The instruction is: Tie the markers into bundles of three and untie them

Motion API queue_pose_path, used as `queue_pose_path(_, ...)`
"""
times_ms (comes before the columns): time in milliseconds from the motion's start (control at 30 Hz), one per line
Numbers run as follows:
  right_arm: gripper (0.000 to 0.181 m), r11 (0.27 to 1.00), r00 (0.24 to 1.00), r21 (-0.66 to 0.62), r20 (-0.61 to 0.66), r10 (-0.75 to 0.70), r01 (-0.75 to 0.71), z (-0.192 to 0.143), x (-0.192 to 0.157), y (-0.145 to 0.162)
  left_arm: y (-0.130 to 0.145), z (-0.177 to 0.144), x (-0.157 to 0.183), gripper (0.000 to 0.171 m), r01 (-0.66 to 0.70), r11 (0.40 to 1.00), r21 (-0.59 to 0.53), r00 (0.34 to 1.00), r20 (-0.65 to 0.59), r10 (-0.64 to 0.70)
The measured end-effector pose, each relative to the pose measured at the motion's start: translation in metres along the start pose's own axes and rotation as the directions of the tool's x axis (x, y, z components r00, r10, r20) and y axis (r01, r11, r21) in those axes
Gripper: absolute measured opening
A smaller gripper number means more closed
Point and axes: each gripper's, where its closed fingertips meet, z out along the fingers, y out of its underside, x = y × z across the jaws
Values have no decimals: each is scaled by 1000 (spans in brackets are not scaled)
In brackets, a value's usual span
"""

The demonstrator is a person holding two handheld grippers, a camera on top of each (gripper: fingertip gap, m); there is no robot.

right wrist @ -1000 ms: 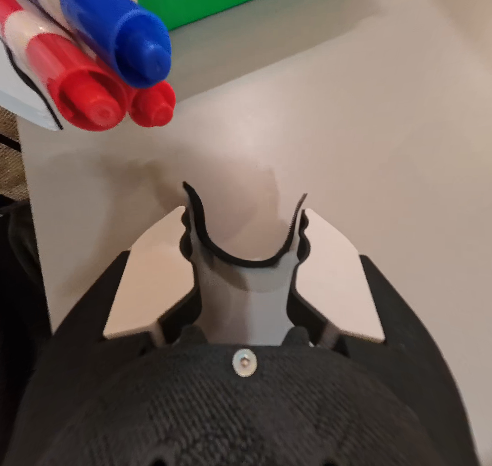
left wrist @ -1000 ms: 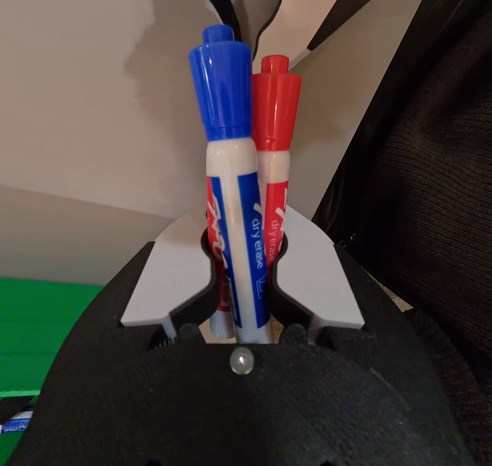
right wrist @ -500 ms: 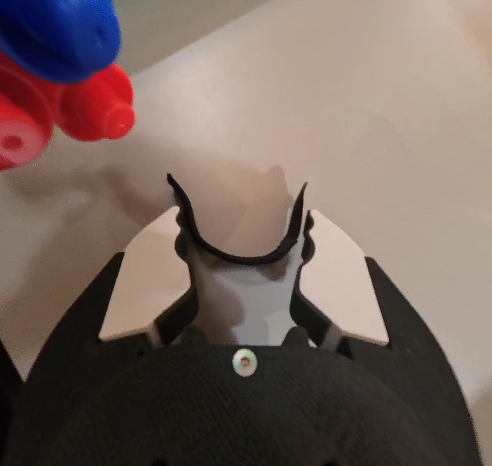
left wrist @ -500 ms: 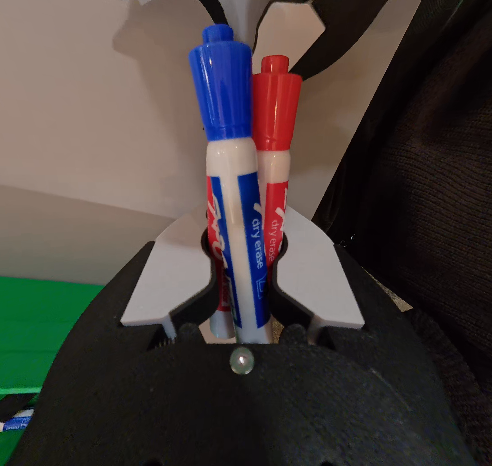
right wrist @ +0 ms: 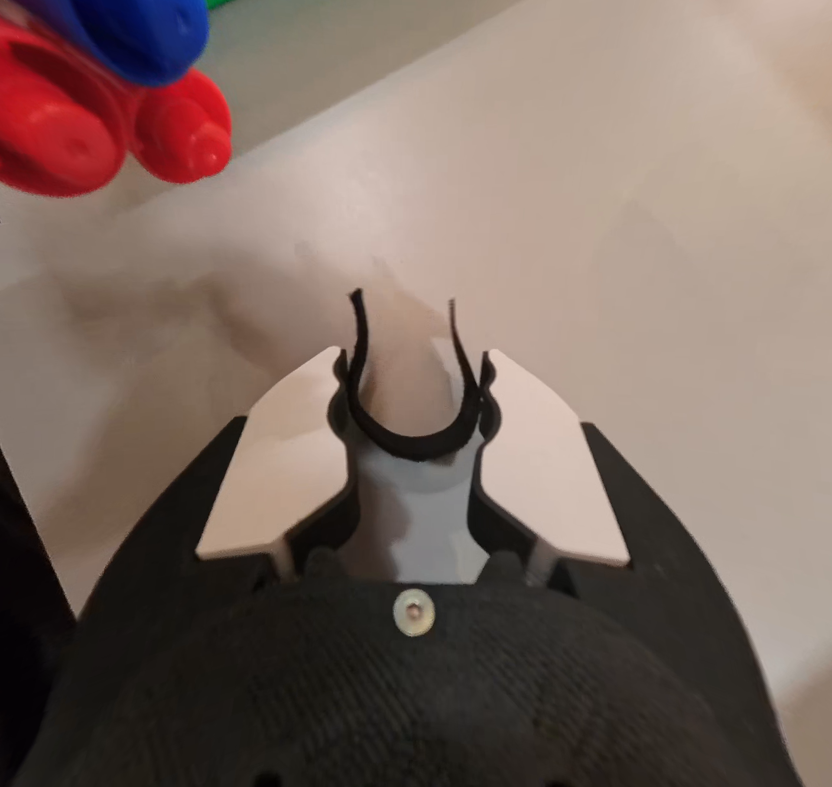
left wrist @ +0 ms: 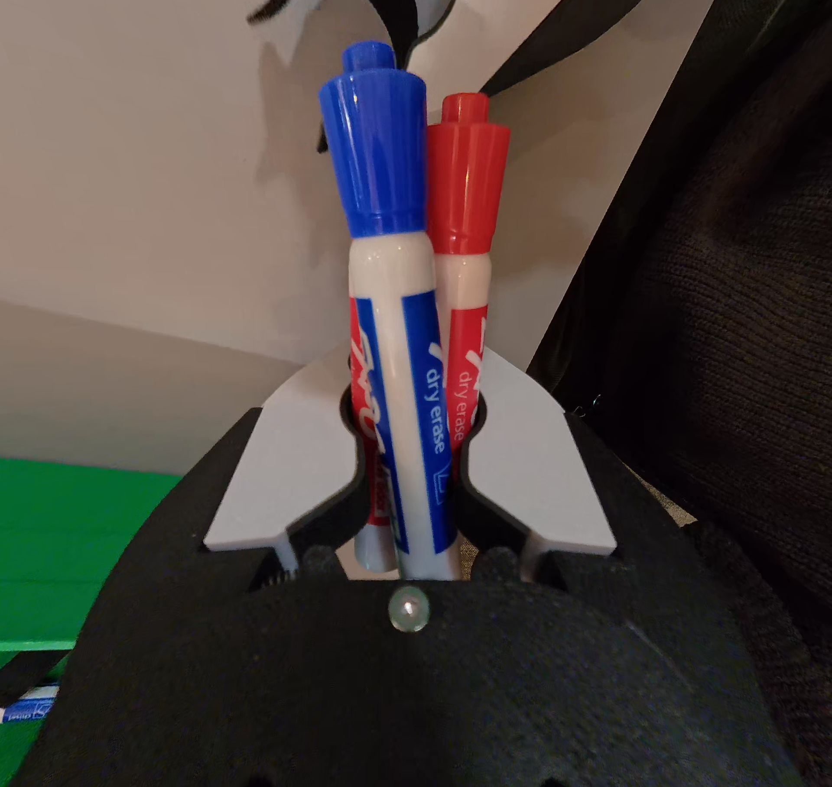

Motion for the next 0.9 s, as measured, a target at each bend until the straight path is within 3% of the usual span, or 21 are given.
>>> queue_pose_path(200, 78, 999, 999, -35, 28, -35, 36, 2, -6, 10, 0, 1, 0, 44, 1, 1000, -5, 1000, -3, -1)
queue_pose_path(400, 84, 995, 989, -12, -108, -103, 102, -9, 4, 3, 0, 1, 0, 44, 2, 1000, -4, 1000, -4, -2)
queue_pose_path(600, 89, 995, 986, 47, -135, 98, -93, -12, 4, 7, 1, 3, -1, 44, 3, 1000, -7, 1000, -8, -3)
queue_pose_path(733, 85, 985, 975, 39, -137, 173, -169, -3, 4, 12, -1, 3, 2, 43, -7, 1000, -7, 1000, -7, 7)
queue_pose_path(900, 70, 988, 973, 34, -171, 155, -151, -2, 2, 16, 0, 0, 1, 43, -5, 1000, 1, 1000, -2, 5)
